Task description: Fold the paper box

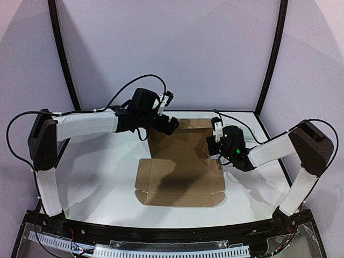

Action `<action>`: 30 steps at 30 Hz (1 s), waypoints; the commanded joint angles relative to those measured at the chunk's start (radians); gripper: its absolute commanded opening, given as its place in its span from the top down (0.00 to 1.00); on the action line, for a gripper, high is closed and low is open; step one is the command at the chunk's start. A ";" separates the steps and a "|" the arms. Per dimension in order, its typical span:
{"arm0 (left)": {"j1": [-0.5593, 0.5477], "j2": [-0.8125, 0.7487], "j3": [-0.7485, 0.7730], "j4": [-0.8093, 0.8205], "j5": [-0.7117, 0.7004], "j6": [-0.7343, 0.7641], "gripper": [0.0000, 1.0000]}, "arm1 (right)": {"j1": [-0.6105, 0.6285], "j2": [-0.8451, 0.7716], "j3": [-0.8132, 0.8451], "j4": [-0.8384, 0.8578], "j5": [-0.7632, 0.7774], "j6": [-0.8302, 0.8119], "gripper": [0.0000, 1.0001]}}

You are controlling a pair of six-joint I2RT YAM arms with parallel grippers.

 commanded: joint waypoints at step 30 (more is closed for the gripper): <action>-0.030 0.068 0.007 -0.072 -0.020 0.036 0.02 | -0.002 0.261 0.208 -0.260 0.622 0.169 1.00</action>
